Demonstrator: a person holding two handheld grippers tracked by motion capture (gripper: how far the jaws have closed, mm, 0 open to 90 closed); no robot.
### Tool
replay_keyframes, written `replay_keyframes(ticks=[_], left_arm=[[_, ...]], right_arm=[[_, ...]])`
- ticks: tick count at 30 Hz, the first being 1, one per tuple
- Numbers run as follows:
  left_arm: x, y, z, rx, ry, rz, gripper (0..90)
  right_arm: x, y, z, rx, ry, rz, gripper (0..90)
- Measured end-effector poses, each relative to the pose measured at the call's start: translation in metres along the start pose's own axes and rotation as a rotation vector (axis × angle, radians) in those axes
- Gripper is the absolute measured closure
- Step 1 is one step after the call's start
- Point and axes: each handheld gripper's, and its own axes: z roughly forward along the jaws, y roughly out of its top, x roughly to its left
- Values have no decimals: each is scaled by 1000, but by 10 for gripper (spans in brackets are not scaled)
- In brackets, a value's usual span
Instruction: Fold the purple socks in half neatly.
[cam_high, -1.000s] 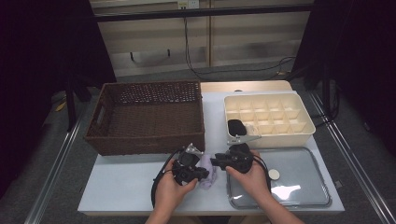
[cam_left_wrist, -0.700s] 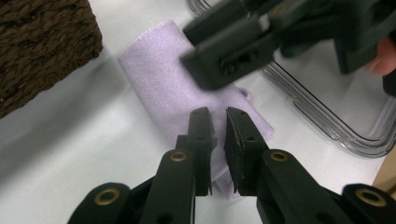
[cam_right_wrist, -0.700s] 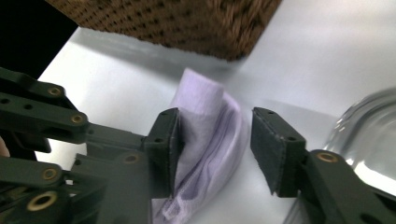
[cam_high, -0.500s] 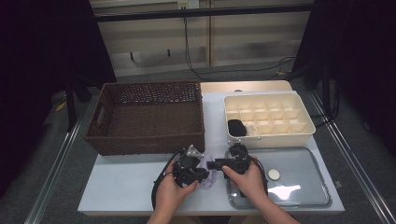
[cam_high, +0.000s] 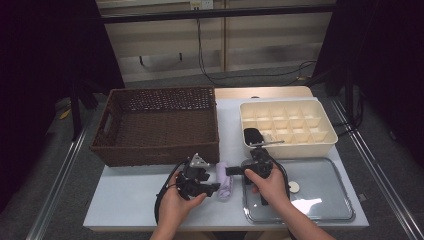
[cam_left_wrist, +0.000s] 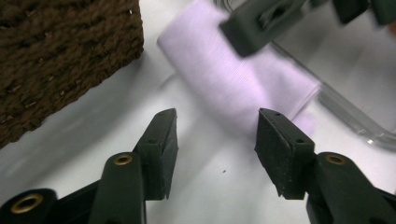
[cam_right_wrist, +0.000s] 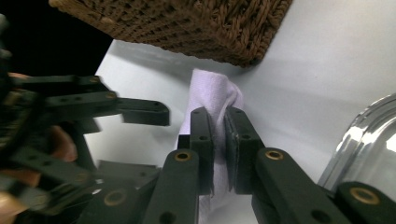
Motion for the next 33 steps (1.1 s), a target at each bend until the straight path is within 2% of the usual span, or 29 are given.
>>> replay_keyframes(ticks=[3, 6, 9, 16, 19, 21, 22, 23, 24, 25, 28, 33], left_arm=[[1, -2, 0, -3, 0, 4, 463], [3, -4, 2, -20, 20, 23, 409], [7, -6, 6, -28, 44, 49, 345], [10, -8, 8, -25, 51, 43, 335], [11, -8, 7, -32, 61, 50, 331], [12, -9, 7, -34, 69, 57, 325], [12, -9, 7, -34, 69, 57, 323], [13, -9, 7, -37, 66, 60, 323], [13, -9, 7, -37, 66, 60, 322], [13, -9, 7, -33, 67, 57, 320], [13, -8, 9, -32, 61, 59, 320], [12, -7, 8, -39, 54, 61, 320]], right_arm=[[2, 6, -9, -8, 3, -18, 831], [8, 16, -29, -42, 0, -38, 831], [10, 31, -52, -63, -28, -59, 830], [5, 64, -102, -109, -91, -80, 830], [-5, 78, -126, -138, -152, -85, 829], [-15, 86, -141, -151, -180, -70, 829], [-15, 86, -141, -151, -180, -70, 829], [-27, 93, -154, -155, -221, -70, 829], [-27, 93, -154, -155, -221, -70, 829], [-36, 99, -163, -147, -261, -75, 828], [-48, 106, -169, -136, -316, -79, 828], [-69, 108, -167, -92, -384, -75, 827]])
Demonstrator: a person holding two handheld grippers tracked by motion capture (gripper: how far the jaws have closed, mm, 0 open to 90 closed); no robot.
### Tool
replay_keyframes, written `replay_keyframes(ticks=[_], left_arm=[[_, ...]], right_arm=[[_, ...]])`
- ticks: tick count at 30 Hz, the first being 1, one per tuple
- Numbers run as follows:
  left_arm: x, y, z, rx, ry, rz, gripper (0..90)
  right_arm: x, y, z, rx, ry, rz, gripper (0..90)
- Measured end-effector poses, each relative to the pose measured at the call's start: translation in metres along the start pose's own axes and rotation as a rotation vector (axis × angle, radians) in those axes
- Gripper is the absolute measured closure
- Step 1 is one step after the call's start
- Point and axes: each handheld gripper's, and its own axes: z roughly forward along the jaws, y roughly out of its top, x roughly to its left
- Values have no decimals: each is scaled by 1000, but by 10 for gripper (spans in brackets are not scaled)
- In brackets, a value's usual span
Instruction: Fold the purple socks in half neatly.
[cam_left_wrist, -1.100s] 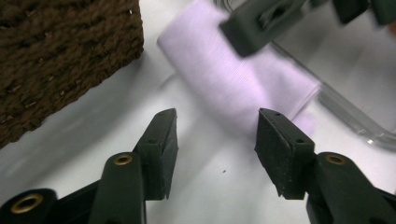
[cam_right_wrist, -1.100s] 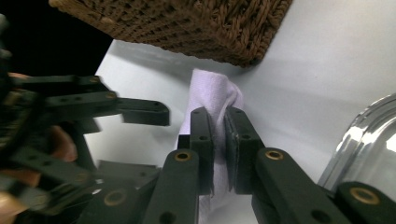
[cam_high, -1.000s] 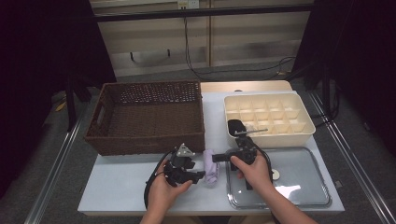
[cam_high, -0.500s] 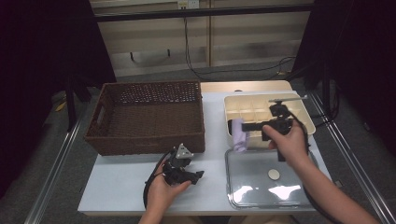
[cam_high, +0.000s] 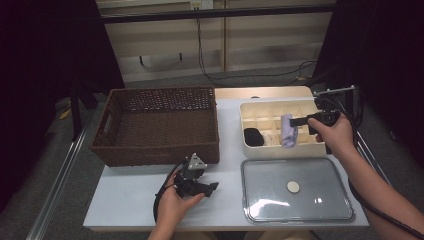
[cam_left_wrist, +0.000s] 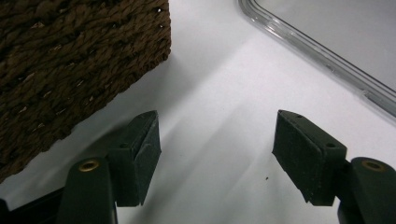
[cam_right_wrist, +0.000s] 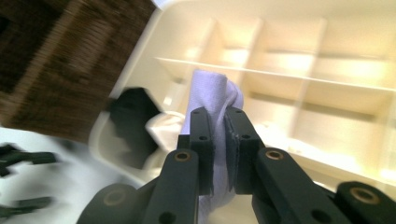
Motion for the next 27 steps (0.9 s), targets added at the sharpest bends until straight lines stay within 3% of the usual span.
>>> replay_keyframes(ticks=[3, 8, 14, 18, 20, 25, 27], left_arm=[[0, 0, 0, 3, -2, 2, 320], [-1, 0, 2, 6, -7, -4, 323], [-1, 0, 3, 10, -2, 4, 329], [-3, 1, 4, 13, -2, 9, 332], [-4, 1, 4, 16, -3, 10, 332], [-7, 1, 7, 23, -9, 18, 332], [-8, 2, 6, 23, -12, 15, 333]], right_arm=[[-9, -5, 8, 34, -9, 2, 827], [-10, -11, 24, 130, -42, -63, 827], [-13, -16, 30, 151, -39, -71, 828], [-13, -19, 35, 170, -57, -101, 829], [-13, -18, 36, 173, -56, -120, 828], [-6, -16, 41, 254, -115, -207, 825], [-5, -18, 44, 282, -132, -221, 828]])
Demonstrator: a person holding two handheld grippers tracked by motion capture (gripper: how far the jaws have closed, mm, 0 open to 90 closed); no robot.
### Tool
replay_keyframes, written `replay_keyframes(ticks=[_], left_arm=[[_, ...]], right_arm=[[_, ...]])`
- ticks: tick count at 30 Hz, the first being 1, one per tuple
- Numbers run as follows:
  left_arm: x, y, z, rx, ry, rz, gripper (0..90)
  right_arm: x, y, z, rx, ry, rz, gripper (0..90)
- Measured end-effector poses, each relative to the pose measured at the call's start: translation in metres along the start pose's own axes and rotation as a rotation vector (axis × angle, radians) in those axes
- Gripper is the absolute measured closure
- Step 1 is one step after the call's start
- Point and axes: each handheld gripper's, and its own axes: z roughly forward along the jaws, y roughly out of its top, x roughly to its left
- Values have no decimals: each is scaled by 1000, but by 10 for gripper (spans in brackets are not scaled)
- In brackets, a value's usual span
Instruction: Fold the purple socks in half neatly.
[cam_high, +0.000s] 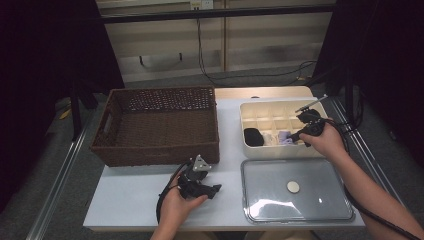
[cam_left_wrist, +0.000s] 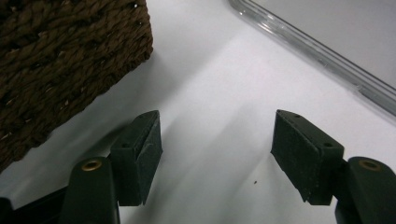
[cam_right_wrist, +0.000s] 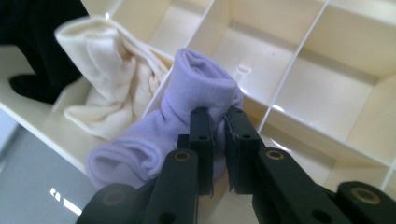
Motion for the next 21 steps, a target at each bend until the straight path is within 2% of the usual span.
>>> replay_keyframes(ticks=[2, 3, 5, 9, 11, 12, 13, 14, 16, 18, 20, 21], left_arm=[[0, 1, -2, -7, 8, 6, 333], [1, 1, -3, -12, 4, 1, 333], [2, 0, -4, -13, 7, -4, 333], [4, 0, -4, -11, 5, -7, 333], [4, 0, -3, -9, 5, -6, 333], [4, 0, -3, -9, 5, -6, 333], [3, 1, -2, -6, 5, -6, 333], [2, 1, -1, -7, 0, -8, 333], [1, 2, 1, 0, -10, -4, 333], [0, 2, 1, 2, -15, -5, 333], [0, 2, 2, 1, -16, -4, 333], [-1, 3, 1, 0, -17, -6, 333]], right_arm=[[2, -1, 5, 2, -7, -7, 826], [4, 0, 5, 5, -27, -13, 818], [5, 0, 4, -3, -35, -15, 801], [7, 5, -10, -27, -63, -21, 727], [8, 12, -23, -38, -39, -16, 788], [8, 12, -23, -38, -39, -16, 788], [14, 20, -33, -18, -8, -23, 887], [16, 22, -33, 6, 3, -27, 900], [22, 25, -27, 76, -9, -43, 900], [23, 25, -18, 111, -5, -48, 900], [23, 24, -12, 120, -2, -56, 900], [24, 22, -1, 158, -13, -56, 900]])
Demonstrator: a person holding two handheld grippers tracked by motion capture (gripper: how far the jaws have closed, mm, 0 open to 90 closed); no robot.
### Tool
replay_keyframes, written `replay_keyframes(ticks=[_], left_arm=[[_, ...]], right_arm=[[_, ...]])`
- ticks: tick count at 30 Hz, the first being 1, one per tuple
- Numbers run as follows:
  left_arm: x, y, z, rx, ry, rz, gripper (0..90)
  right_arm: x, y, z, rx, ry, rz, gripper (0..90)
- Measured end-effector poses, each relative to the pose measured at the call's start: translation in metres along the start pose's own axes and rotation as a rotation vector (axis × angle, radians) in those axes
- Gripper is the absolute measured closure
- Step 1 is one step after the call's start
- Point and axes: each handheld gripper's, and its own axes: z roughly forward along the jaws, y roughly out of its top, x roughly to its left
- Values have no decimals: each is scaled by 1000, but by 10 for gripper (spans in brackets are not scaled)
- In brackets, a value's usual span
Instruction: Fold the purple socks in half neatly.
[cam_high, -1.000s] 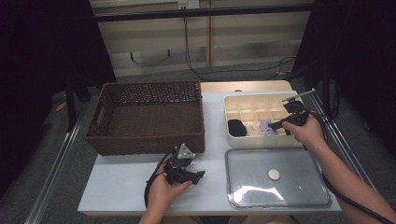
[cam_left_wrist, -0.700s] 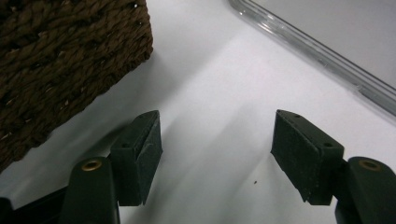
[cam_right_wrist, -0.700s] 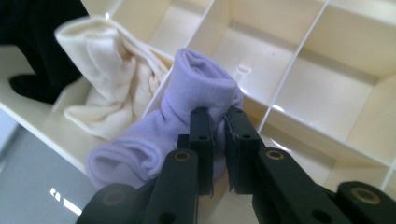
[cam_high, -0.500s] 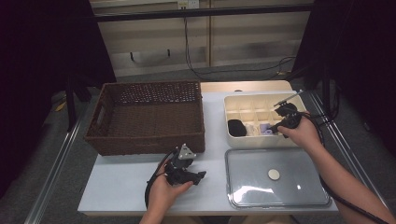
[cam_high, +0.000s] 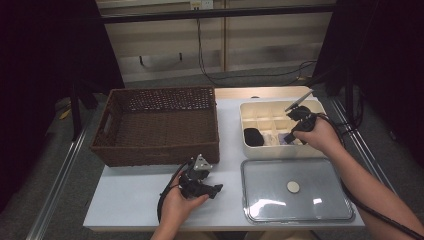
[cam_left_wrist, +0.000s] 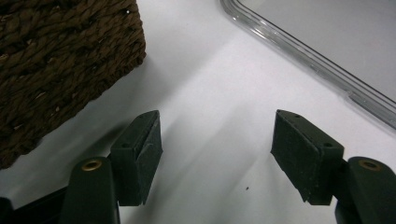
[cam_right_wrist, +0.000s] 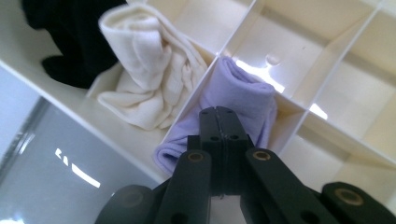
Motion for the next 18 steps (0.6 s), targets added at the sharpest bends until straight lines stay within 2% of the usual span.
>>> replay_keyframes(ticks=[5, 7, 10, 11, 12, 14, 18], left_arm=[[1, 1, -1, -7, -3, -3, 333], [0, 1, -1, -6, -5, -5, 333], [-3, 4, 0, 2, -21, -8, 333], [-3, 4, 0, 2, -21, -8, 333], [-4, 7, 2, 8, -35, -16, 333], [-7, 10, 3, 6, -45, -23, 333], [-11, 17, 6, 19, -68, -36, 330]], right_arm=[[0, -1, 20, 26, -17, -13, 900], [0, -1, 20, 21, -13, -10, 900], [-2, -5, 13, -18, -6, -1, 800], [-2, -5, 13, -18, -6, -1, 800], [-4, -9, 2, -55, -4, -2, 742], [-6, -13, -11, -88, -1, 9, 710], [-5, -24, -37, -151, 6, -4, 622]])
